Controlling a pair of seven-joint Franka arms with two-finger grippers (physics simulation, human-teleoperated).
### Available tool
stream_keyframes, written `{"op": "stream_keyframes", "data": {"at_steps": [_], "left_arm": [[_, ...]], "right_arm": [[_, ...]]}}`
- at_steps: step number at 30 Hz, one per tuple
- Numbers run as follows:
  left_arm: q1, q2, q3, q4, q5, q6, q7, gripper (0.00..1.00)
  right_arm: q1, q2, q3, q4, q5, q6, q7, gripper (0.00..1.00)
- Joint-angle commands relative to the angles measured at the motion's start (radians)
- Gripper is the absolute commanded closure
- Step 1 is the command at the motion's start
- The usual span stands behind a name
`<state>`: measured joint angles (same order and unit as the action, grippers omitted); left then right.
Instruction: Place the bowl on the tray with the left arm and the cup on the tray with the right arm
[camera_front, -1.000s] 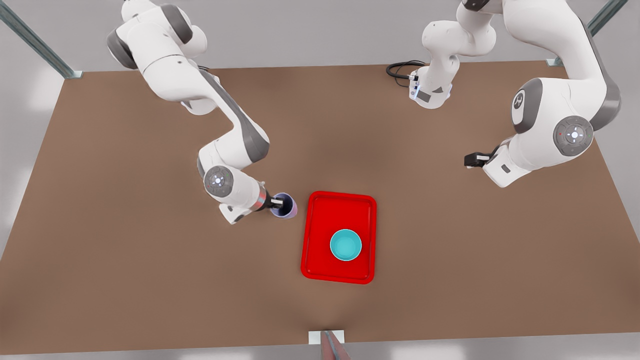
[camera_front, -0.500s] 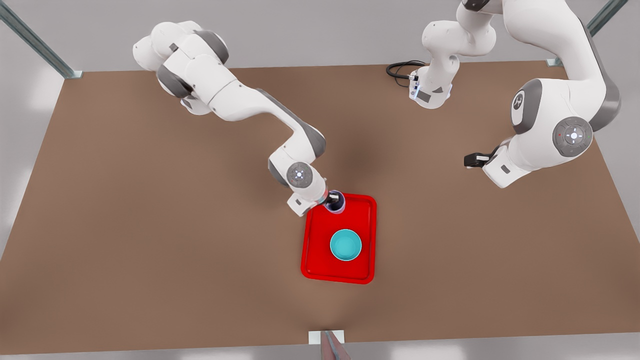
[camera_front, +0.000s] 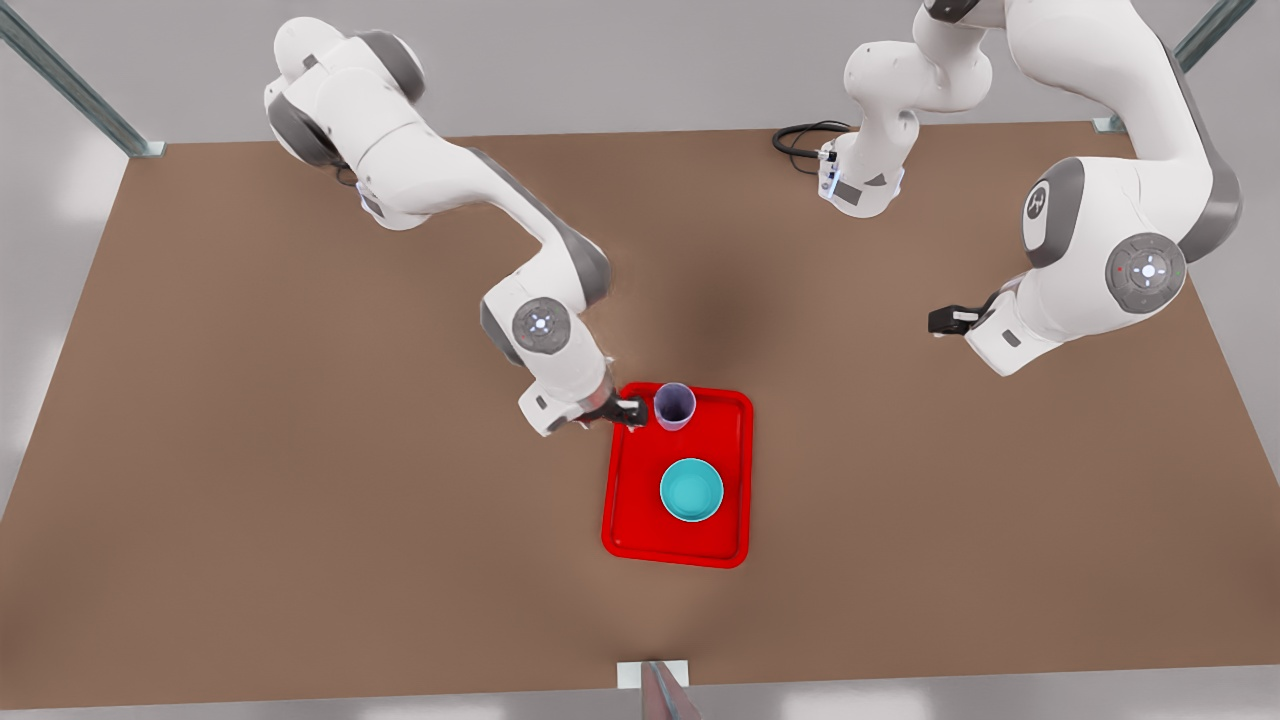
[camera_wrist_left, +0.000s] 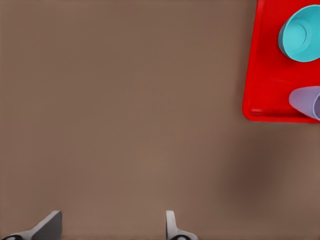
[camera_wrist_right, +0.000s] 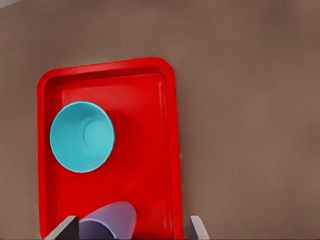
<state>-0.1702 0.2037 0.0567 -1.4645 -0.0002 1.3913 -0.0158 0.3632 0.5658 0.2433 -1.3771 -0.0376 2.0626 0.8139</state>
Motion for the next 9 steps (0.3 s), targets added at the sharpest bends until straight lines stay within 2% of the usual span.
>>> {"op": "stream_keyframes", "data": {"at_steps": [1, 3, 4, 5, 7, 9], "left_arm": [[0.0, 0.005, 0.0, 0.03, -0.008, -0.002, 0.0, 0.0], [0.0, 0.02, -0.008, 0.081, -0.012, -0.009, 0.0, 0.0], [0.0, 0.02, -0.008, 0.081, -0.006, -0.009, 0.0, 0.0], [0.0, 0.02, -0.008, 0.079, -0.004, -0.009, 0.0, 0.0], [0.0, 0.022, -0.008, 0.079, -0.004, -0.011, 0.0, 0.0], [0.0, 0.022, -0.008, 0.079, -0.004, -0.011, 0.0, 0.0]], "right_arm": [[-0.058, -0.068, 0.001, -0.049, -0.001, -0.036, -0.045, 0.0], [-0.271, -0.312, -0.005, -0.252, 0.008, -0.104, -0.404, 0.0], [-0.245, -0.408, -0.173, -0.312, 0.018, -0.167, -0.562, 0.0], [-0.228, -0.463, -0.289, -0.361, 0.062, -0.219, -0.737, 0.0], [-0.254, -0.412, -0.312, -0.212, 0.061, -0.387, -0.783, 0.0], [-0.262, -0.406, -0.312, -0.188, 0.061, -0.417, -0.815, 0.0]]}}
